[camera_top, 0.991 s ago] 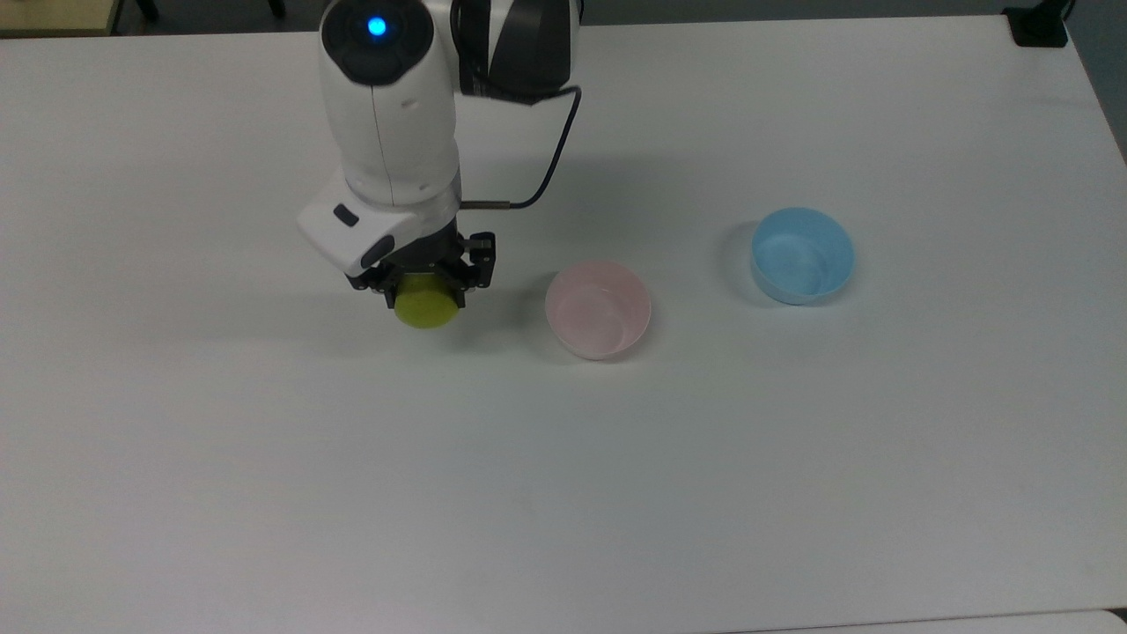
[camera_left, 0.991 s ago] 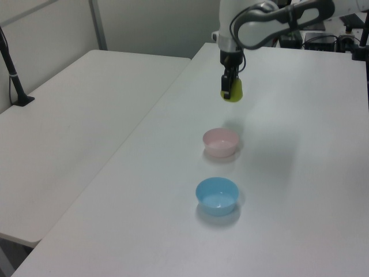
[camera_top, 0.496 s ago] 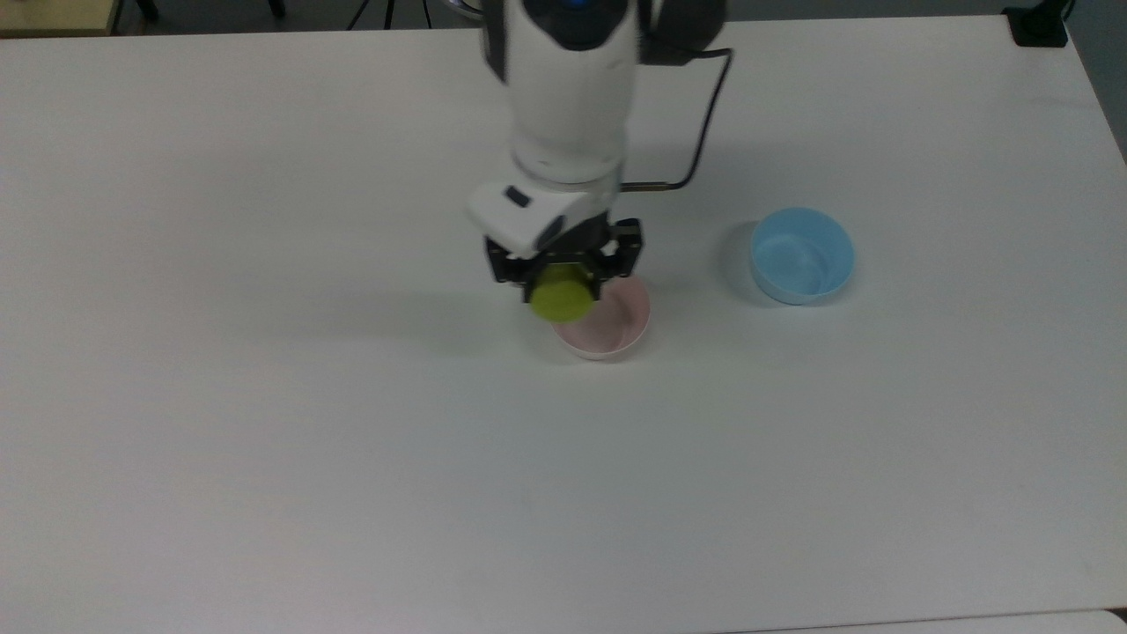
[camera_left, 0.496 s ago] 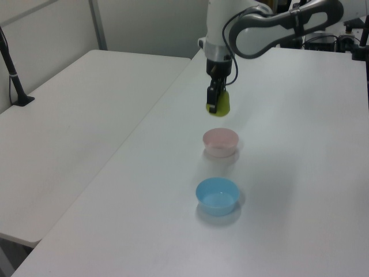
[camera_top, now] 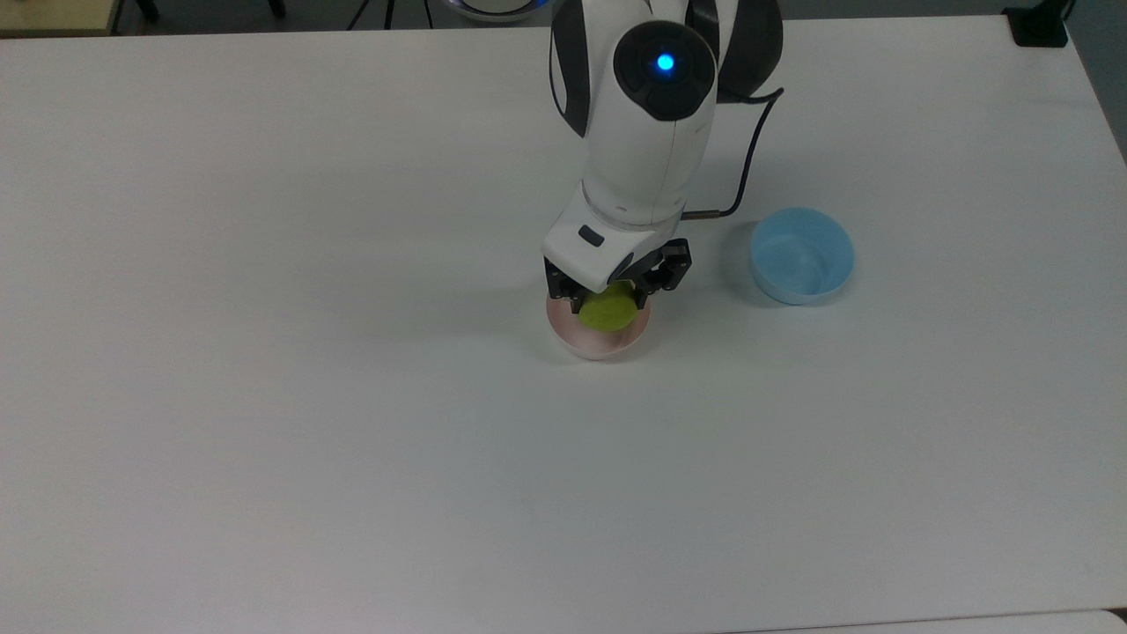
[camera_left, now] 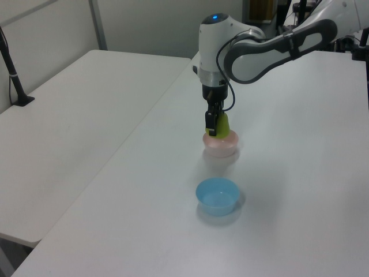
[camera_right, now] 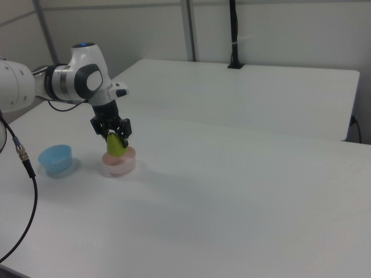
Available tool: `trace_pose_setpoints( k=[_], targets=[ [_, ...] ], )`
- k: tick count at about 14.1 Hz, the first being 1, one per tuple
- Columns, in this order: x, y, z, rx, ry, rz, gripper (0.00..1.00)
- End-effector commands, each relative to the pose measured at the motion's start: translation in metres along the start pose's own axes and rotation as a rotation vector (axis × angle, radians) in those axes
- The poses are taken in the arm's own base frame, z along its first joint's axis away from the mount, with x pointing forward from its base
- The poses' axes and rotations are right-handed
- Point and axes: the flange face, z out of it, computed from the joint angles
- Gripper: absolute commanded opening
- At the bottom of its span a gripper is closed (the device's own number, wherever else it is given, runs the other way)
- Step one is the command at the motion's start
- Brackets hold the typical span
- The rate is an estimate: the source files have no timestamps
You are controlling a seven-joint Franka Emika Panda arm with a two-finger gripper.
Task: Place the pear in the bowl
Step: 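Open the gripper to release the pear into the pink bowl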
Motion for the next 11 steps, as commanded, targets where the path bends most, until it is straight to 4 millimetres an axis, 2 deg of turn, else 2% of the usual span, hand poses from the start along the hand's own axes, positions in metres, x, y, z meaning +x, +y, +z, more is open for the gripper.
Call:
trace_pose_setpoints(
  k=[1, 2, 3, 4, 7, 8, 10, 11],
  targets=[
    [-0.001, -0.004, 0.012, -0.003, 0.013, -0.018, 0.53],
    [-0.002, -0.007, 0.021, -0.004, 0.004, -0.017, 0.75],
    [-0.001, -0.007, 0.023, -0.006, 0.002, -0.016, 0.91],
    [-0.002, -0.006, 0.023, -0.005, 0.001, -0.014, 0.97],
    [-0.001, -0.005, 0.022, -0.006, 0.002, -0.015, 1.00],
    [-0.002, -0.006, 0.016, -0.002, 0.003, -0.015, 1.00],
    [-0.007, 0.005, -0.025, 0.012, 0.036, 0.001, 1.00],
    [-0.013, 0.017, -0.046, 0.016, 0.022, 0.016, 1.00]
  ],
)
